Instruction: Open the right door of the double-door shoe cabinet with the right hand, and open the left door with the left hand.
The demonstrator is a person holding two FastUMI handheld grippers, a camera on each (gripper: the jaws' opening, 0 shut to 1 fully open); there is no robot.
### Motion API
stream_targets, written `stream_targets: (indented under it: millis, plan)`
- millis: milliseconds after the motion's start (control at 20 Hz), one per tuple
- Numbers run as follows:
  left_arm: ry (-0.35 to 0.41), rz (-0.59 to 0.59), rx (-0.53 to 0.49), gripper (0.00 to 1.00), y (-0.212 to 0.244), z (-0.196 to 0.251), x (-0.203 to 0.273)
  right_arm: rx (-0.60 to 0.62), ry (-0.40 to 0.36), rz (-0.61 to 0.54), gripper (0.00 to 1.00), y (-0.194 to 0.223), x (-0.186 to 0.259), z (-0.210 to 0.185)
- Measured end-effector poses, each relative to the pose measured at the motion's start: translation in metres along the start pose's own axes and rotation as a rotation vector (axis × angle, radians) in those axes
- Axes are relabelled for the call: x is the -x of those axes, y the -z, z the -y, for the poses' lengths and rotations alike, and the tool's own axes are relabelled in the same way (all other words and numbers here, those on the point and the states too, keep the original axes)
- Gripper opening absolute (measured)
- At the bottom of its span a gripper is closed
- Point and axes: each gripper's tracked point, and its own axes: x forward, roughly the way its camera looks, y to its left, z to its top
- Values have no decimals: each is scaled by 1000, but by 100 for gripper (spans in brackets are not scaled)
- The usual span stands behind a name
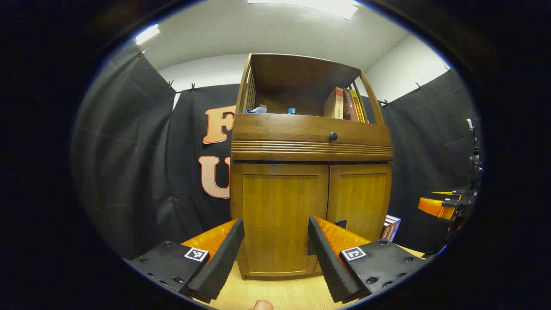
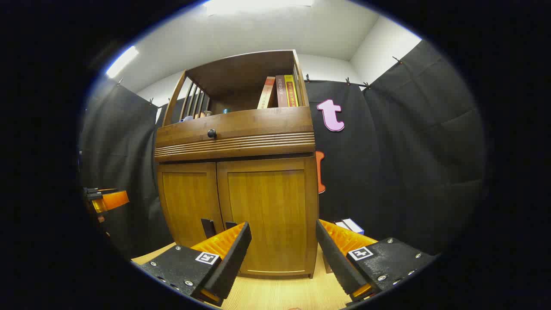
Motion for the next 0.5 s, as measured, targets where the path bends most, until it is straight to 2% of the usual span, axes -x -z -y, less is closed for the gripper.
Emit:
stream_targets:
  millis: [500]
  plan:
    - [10, 10, -4, 95, -5, 5, 5, 2, 22, -1, 93, -1, 1, 7]
